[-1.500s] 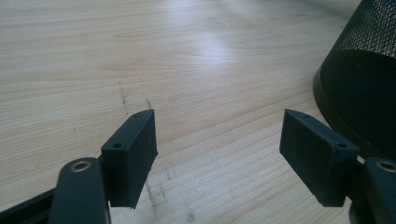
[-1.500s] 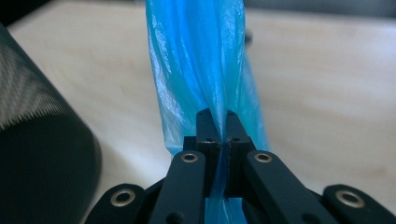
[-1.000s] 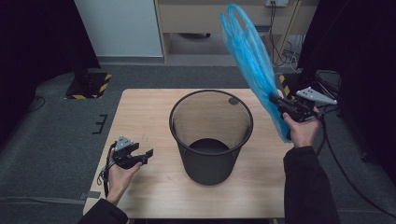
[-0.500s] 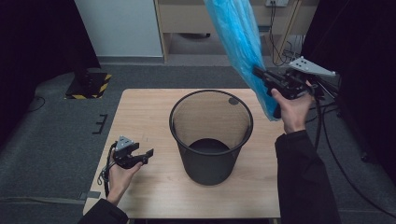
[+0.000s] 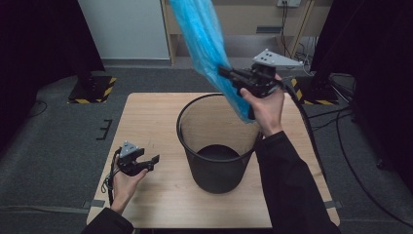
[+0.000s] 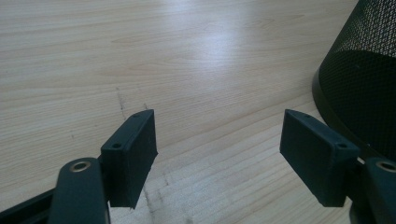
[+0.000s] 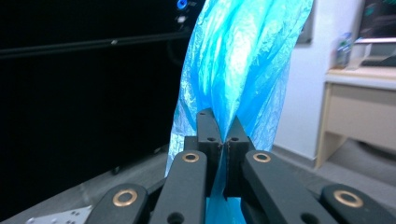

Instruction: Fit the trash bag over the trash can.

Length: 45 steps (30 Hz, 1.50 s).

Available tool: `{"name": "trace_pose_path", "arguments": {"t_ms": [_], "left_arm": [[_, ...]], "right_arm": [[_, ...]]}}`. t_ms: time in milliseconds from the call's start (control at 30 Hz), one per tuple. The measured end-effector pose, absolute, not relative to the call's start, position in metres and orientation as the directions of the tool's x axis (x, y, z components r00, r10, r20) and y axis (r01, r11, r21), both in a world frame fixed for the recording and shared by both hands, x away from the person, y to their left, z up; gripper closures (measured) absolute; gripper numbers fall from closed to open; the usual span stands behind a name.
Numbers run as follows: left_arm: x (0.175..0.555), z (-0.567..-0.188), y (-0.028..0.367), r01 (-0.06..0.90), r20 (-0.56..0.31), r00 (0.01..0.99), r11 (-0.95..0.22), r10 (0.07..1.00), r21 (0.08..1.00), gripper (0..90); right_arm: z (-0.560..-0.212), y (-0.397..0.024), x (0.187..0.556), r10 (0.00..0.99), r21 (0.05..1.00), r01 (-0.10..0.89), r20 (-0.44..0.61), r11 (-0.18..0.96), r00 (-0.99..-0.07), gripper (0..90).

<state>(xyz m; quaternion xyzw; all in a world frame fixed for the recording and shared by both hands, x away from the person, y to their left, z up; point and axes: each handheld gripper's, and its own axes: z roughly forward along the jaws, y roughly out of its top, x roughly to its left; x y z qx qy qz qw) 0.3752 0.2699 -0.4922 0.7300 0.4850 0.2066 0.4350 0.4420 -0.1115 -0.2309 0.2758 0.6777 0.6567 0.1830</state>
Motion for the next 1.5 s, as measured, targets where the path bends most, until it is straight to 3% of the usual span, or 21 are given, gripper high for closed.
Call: {"name": "trace_pose_path", "arguments": {"t_ms": [267,433,700,800,900,1000,1033,1100,1167,1367,1467,1500], "left_arm": [[0.375,-0.491,0.27,0.524,-0.118,0.444,-0.151,0.888,0.838,26.7],[0.375,-0.491,0.27,0.522,-0.113,0.444,-0.154,0.889,0.839,26.8],[0.374,-0.491,0.27,0.52,-0.112,0.444,-0.154,0.889,0.84,26.8],[0.374,-0.491,0.27,0.52,-0.112,0.444,-0.154,0.889,0.84,26.8],[0.374,-0.491,0.27,0.521,-0.111,0.446,-0.156,0.888,0.839,26.8],[0.375,-0.491,0.27,0.522,-0.112,0.445,-0.156,0.888,0.839,26.8],[0.375,-0.491,0.27,0.522,-0.112,0.445,-0.156,0.888,0.839,26.8],[0.375,-0.491,0.27,0.522,-0.112,0.443,-0.155,0.889,0.839,26.8],[0.375,-0.491,0.27,0.52,-0.11,0.443,-0.156,0.89,0.84,26.8],[0.375,-0.49,0.27,0.514,-0.105,0.445,-0.157,0.889,0.843,26.8],[0.374,-0.489,0.269,0.497,-0.104,0.445,-0.149,0.89,0.855,26.4],[0.374,-0.488,0.269,0.487,-0.098,0.446,-0.149,0.89,0.861,26.2]], "right_arm": [[-0.265,-0.083,0.444,0.584,0.976,0.205,0.126,0.071,-0.802,89.1],[-0.295,-0.074,0.448,0.557,0.929,0.325,0.178,0.176,-0.811,88.9],[-0.307,-0.066,0.452,0.577,0.846,0.431,0.191,0.314,-0.794,87.8],[-0.312,-0.063,0.455,0.593,0.814,0.459,0.184,0.354,-0.784,85.7],[-0.32,-0.062,0.458,0.611,0.776,0.498,0.188,0.388,-0.769,76.7],[-0.318,-0.064,0.457,0.609,0.797,0.477,0.18,0.37,-0.773,60.8],[-0.318,-0.064,0.457,0.609,0.797,0.477,0.18,0.37,-0.773,60.8],[-0.314,-0.065,0.455,0.6,0.818,0.443,0.157,0.367,-0.785,47.0],[-0.313,-0.067,0.452,0.595,0.827,0.431,0.151,0.362,-0.79,43.8],[-0.303,-0.071,0.453,0.601,0.877,0.375,0.131,0.301,-0.789,41.4],[-0.301,-0.07,0.455,0.602,0.893,0.362,0.138,0.269,-0.787,44.6],[-0.301,-0.069,0.458,0.602,0.9,0.347,0.127,0.264,-0.788,53.6]]}}
